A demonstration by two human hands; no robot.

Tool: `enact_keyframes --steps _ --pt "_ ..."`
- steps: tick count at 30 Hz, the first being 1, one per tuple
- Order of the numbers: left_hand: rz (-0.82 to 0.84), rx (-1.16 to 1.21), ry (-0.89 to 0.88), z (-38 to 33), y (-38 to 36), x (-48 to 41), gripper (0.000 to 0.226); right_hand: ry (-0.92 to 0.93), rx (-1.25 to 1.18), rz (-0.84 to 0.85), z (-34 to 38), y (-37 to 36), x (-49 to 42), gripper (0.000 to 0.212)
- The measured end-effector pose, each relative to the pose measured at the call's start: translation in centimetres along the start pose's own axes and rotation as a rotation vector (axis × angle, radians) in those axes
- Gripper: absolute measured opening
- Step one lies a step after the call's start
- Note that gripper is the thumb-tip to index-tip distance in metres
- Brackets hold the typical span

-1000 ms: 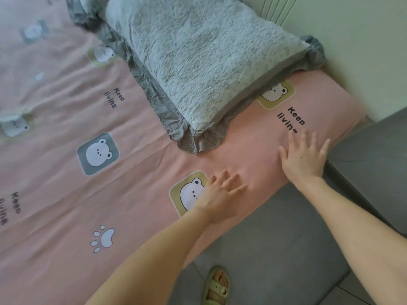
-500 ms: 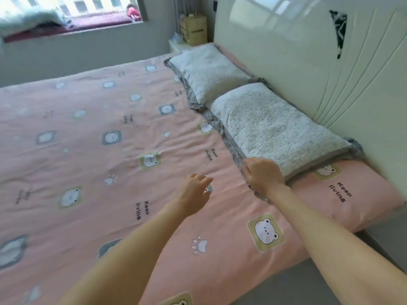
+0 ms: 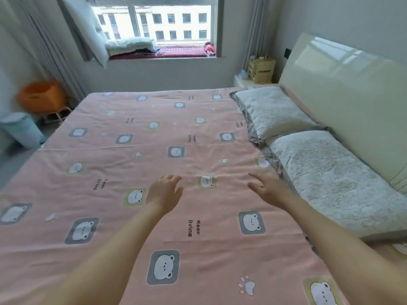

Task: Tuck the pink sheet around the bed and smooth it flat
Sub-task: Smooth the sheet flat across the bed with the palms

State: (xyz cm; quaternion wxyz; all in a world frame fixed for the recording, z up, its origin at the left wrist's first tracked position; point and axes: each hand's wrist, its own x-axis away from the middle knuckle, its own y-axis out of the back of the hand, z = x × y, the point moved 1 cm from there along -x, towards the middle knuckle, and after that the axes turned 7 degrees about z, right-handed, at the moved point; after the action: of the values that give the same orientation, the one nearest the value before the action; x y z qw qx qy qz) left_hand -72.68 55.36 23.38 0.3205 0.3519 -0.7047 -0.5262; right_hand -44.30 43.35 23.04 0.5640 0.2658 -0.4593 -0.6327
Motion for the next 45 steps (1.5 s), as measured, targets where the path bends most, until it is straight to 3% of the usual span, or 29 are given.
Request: enact_keyframes --steps 10,15,18,20,21,25,28,31,34,37,40,42,45 --pt "0.152 -0.031 0.279 5.0 -19.8 -8.8 0.054 -0.068 -0.179 0.103 -9.2 -12.5 -17.1 0.057" --pt "0.185 -0.105 0.374 5.6 -30.2 -14.5 0.057 -0.081 -0.057 0.044 -17.5 -17.5 -24.7 0.061" --pt "0.193 -0.131 0.477 9.0 -34.6 -14.8 0.057 -0.177 0.098 0.131 -19.9 -22.0 -28.0 0.065" --pt "0.135 -0.173 0.515 11.3 -36.3 -13.0 0.058 -0.145 0.266 0.155 -17.7 -27.0 -28.3 0.067" --pt "0.087 -0.179 0.548 12.2 -36.8 -11.6 0.059 -0.040 0.314 0.138 -15.3 -29.8 -27.5 0.066" --pt "-0.047 -0.058 0.741 14.1 -37.3 -3.8 0.062 0.657 0.329 0.197 -5.0 -39.9 -17.2 0.061" --pt "0.007 0.008 0.875 14.8 -36.7 3.2 0.063 1.008 0.309 0.340 -1.5 -43.5 -7.7 0.054" --pt "0.103 0.048 0.944 15.1 -35.3 7.0 0.057 1.159 0.262 0.445 0.4 -42.2 -5.7 0.047" --pt "0.065 0.054 0.947 18.1 -33.5 7.7 0.054 1.017 0.161 0.328 3.0 -39.3 -11.2 0.051" --pt "-0.084 0.005 0.841 24.1 -30.7 7.7 0.054 0.564 0.050 0.119 6.2 -37.8 -19.7 0.061" --pt "-0.030 -0.085 0.904 32.7 -29.2 9.0 0.054 0.167 0.138 0.140 9.3 -40.3 -24.2 0.066" --pt "0.019 -0.079 1.077 38.3 -29.9 12.8 0.057 0.206 0.281 0.131 13.1 -44.4 -22.6 0.065" --pt "-0.013 -0.040 1.262 42.4 -30.7 19.7 0.058 0.686 0.346 0.177 19.9 -51.6 -14.1 0.061"
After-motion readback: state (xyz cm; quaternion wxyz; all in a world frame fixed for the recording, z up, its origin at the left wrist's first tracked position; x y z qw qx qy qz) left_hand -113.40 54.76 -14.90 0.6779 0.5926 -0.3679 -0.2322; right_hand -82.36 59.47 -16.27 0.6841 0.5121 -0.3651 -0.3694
